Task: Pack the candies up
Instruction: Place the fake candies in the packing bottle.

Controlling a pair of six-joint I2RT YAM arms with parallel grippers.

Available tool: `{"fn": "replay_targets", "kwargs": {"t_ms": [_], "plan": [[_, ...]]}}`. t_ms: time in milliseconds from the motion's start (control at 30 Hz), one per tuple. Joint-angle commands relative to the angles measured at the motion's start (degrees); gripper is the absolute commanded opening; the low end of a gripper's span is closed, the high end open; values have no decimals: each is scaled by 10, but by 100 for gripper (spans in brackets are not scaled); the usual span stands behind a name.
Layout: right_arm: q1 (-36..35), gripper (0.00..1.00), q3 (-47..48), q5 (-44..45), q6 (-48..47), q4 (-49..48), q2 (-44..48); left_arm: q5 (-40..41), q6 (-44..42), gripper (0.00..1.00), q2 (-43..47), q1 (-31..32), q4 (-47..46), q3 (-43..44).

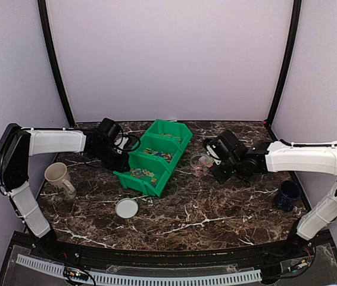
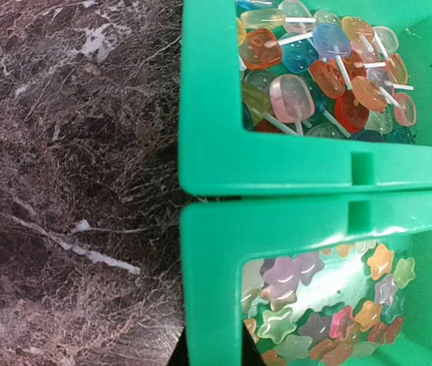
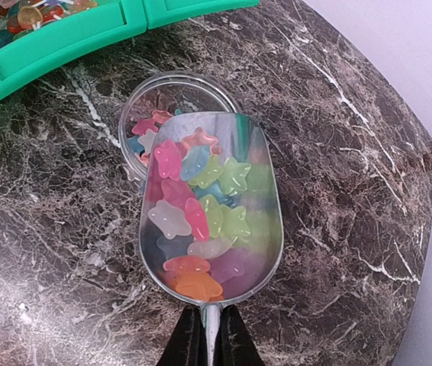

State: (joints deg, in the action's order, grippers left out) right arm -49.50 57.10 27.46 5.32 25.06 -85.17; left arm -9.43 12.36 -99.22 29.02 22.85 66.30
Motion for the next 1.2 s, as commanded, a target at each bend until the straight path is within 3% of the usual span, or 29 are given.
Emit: {"fn": "replay_targets", "kwargs": {"t_ms": [0, 1167], "plan": [[0, 0, 40, -5, 17, 44, -12, -22, -1, 0, 27, -1, -77, 37], [-16, 0, 187, -13, 31, 225, -90, -17, -2, 0, 29, -2, -76, 38]]}}
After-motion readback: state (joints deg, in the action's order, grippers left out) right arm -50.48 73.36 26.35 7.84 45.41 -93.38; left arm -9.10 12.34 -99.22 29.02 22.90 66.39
